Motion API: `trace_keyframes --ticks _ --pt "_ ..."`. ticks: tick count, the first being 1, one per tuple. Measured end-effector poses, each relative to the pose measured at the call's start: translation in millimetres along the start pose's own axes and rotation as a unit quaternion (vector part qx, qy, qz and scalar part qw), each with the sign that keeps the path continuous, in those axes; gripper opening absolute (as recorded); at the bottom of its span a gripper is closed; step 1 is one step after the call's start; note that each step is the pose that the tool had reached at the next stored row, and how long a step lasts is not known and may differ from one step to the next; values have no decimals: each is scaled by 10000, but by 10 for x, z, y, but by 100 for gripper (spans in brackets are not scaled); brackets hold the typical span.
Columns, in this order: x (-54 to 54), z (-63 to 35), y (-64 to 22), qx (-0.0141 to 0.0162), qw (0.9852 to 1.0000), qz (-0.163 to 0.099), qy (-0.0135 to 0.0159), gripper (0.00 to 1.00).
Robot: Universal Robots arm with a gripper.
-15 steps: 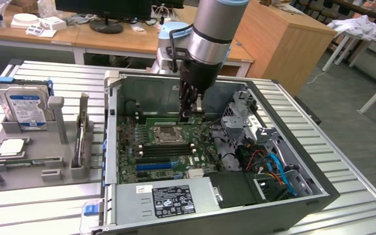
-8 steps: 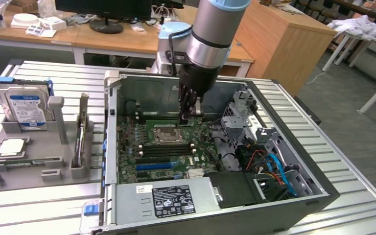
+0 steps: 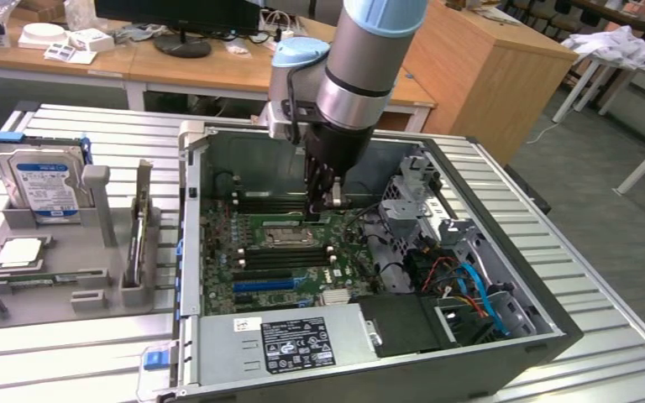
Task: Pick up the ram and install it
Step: 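Insert the ram into the slot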
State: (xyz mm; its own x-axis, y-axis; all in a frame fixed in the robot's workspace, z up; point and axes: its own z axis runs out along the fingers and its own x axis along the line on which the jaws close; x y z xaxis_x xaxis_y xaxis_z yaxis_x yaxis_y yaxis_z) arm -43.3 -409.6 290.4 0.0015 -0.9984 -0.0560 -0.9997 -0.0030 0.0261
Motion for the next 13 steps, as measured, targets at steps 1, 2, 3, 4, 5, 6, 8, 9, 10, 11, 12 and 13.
trace_keyframes --ticks 1,2,3,4,5,6,8,9,10,11,12,13 --pt "0 0 0 0 10000 0 0 12" --pt "0 0 0 0 10000 0 1 12" --pt "0 0 0 0 10000 0 1 12" --pt "0 0 0 0 10000 0 0 12" --pt "0 4 0 1 10000 0 -1 12" --pt "0 12 -1 1 10000 0 -3 12" --pt "2 29 -1 0 10000 0 0 12" --pt "2 38 -1 0 10000 0 -1 12" --pt "3 48 -1 0 10000 0 0 12" --pt "3 57 -1 0 10000 0 0 12" --pt "4 68 -2 0 10000 0 0 12" --pt "5 80 -2 0 10000 0 0 12"
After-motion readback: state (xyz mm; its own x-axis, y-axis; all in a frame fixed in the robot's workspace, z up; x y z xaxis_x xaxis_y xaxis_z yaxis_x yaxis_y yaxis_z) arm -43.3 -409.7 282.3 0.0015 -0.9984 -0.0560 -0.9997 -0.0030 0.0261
